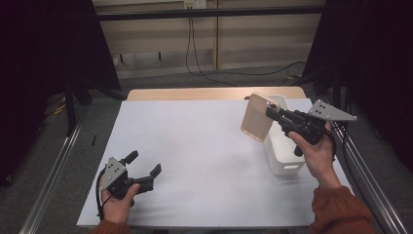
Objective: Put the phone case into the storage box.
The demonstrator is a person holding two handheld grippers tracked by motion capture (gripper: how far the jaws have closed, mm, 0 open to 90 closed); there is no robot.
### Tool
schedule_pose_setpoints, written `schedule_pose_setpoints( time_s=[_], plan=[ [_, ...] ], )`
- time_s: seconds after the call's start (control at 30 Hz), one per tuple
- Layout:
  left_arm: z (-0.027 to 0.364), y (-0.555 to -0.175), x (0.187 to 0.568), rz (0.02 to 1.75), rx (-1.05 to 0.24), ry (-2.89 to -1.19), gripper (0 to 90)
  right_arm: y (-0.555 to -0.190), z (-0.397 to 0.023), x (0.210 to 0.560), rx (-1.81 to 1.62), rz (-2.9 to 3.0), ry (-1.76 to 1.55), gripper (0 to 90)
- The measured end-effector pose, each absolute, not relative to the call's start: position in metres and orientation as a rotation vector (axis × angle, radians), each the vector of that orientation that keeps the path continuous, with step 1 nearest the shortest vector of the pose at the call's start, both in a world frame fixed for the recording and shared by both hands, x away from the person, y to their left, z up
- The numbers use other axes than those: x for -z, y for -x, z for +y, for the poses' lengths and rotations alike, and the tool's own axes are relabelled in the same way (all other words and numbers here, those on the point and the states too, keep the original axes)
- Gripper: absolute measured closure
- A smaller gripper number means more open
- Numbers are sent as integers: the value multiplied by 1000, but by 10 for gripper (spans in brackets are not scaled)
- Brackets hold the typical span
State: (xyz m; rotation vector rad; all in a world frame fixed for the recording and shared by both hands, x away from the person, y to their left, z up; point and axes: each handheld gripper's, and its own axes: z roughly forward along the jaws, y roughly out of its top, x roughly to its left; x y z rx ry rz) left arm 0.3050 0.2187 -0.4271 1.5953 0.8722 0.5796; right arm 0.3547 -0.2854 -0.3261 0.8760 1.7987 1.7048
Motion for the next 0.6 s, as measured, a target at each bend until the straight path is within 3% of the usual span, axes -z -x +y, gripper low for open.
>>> schedule_pose_setpoints(
  time_s=[0.6],
  plan=[
    [215,-305,425,856,-570,-1606,47,-371,-313,300,-1654,1744,-884,803]
  ],
)
